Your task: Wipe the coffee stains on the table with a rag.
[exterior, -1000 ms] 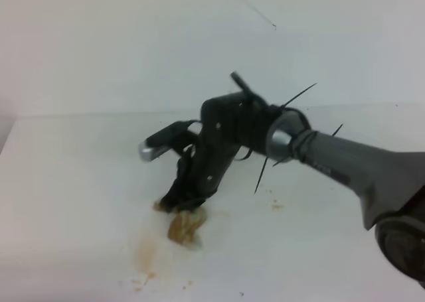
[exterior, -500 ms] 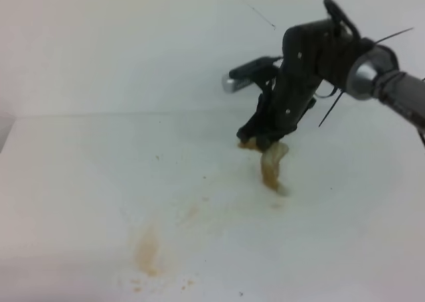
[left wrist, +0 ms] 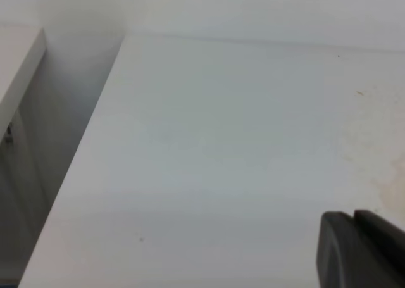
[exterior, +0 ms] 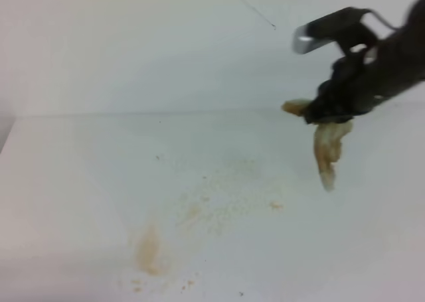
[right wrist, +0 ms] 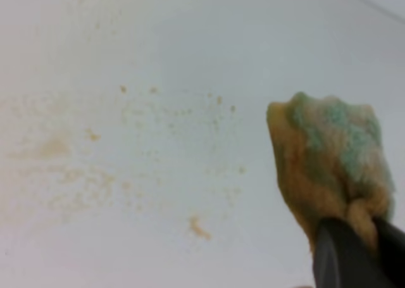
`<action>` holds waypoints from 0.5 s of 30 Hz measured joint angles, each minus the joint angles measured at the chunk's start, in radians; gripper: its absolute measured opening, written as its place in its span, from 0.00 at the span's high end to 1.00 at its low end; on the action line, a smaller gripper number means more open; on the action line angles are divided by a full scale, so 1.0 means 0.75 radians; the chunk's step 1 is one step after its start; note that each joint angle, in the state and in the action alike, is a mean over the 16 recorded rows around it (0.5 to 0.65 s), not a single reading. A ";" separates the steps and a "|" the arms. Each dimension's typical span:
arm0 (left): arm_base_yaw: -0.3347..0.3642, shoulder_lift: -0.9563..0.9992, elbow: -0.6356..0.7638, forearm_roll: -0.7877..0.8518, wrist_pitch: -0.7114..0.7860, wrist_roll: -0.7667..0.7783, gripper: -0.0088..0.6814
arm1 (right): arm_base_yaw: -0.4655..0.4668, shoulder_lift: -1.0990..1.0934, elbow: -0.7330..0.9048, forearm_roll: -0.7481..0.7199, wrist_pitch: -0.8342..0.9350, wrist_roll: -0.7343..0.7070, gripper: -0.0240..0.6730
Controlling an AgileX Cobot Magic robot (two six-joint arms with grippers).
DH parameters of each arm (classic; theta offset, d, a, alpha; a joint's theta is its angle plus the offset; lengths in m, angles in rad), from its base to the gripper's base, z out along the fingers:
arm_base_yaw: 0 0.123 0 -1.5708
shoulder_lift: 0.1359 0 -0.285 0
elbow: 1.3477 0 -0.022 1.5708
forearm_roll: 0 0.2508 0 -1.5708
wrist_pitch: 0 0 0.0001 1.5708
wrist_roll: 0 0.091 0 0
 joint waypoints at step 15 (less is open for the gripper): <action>0.000 0.000 0.000 0.000 0.000 0.000 0.99 | -0.107 -0.244 0.655 0.165 -0.437 0.024 0.90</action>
